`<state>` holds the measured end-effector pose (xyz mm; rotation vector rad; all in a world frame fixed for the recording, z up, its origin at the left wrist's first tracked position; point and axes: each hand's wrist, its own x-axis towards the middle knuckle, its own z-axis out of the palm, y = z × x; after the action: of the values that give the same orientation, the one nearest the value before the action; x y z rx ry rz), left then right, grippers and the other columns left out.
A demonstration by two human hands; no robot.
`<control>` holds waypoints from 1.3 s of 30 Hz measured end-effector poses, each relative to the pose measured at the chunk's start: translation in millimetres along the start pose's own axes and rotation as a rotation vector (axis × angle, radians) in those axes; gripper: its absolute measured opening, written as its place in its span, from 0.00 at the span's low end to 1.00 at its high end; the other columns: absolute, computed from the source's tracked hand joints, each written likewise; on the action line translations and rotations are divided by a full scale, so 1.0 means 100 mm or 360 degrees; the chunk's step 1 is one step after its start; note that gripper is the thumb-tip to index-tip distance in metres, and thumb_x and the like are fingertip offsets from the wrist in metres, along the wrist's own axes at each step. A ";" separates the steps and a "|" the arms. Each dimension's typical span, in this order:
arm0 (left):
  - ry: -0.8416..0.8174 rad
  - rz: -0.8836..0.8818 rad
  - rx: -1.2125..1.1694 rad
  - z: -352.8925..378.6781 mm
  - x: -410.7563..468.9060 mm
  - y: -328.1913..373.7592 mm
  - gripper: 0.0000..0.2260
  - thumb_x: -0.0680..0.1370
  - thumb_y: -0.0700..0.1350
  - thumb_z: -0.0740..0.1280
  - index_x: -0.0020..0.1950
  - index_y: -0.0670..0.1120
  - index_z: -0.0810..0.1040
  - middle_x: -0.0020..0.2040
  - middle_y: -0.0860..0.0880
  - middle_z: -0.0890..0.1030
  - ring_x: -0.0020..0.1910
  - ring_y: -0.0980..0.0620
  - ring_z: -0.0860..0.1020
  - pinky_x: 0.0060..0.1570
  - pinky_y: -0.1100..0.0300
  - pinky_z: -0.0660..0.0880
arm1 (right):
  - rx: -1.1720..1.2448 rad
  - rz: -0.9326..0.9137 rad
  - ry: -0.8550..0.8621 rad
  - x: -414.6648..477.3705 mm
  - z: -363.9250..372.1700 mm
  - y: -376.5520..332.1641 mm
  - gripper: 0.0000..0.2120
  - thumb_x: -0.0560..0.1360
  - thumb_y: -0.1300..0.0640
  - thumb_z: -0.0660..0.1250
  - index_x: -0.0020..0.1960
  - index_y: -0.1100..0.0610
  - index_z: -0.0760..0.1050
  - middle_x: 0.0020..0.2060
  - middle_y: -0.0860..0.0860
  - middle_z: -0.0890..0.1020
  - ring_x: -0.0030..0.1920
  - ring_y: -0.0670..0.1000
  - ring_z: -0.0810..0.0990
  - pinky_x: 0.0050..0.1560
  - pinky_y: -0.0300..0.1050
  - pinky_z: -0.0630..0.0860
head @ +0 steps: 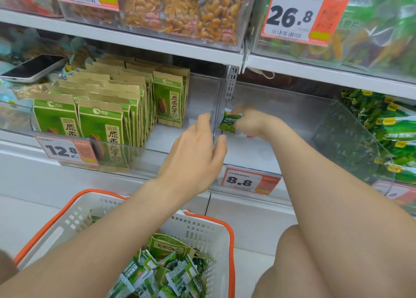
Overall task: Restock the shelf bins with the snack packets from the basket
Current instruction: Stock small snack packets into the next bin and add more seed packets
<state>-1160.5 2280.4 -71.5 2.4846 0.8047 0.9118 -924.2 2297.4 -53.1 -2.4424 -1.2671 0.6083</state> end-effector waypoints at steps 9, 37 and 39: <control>0.0358 0.0389 0.0378 -0.15 -0.63 -0.21 0.15 0.77 0.53 0.64 0.33 0.49 0.72 0.27 0.53 0.71 0.26 0.46 0.74 0.26 0.57 0.69 | -0.0236 -0.0514 0.0740 -1.17 0.07 -0.43 0.13 0.77 0.55 0.60 0.44 0.59 0.82 0.40 0.58 0.84 0.48 0.63 0.78 0.47 0.53 0.79; -0.1803 -0.0184 0.0725 1.34 -2.17 -1.14 0.27 0.82 0.38 0.68 0.78 0.58 0.67 0.68 0.44 0.74 0.64 0.41 0.76 0.58 0.48 0.74 | -0.1277 -0.0959 -0.0832 -1.92 1.56 -0.31 0.06 0.81 0.54 0.62 0.54 0.56 0.75 0.43 0.52 0.75 0.41 0.54 0.79 0.31 0.45 0.70; -0.1738 -0.0262 0.0647 1.36 -2.15 -1.11 0.27 0.80 0.34 0.69 0.76 0.54 0.72 0.68 0.45 0.75 0.64 0.43 0.77 0.57 0.53 0.74 | -0.1273 -0.0968 -0.0818 -1.91 1.55 -0.30 0.05 0.81 0.55 0.62 0.53 0.56 0.75 0.42 0.51 0.75 0.42 0.54 0.79 0.32 0.45 0.72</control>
<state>-1245.6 2210.9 -326.5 2.6147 0.7783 -0.7277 -1122.6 2169.3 -129.7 -2.2470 -2.7578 0.6461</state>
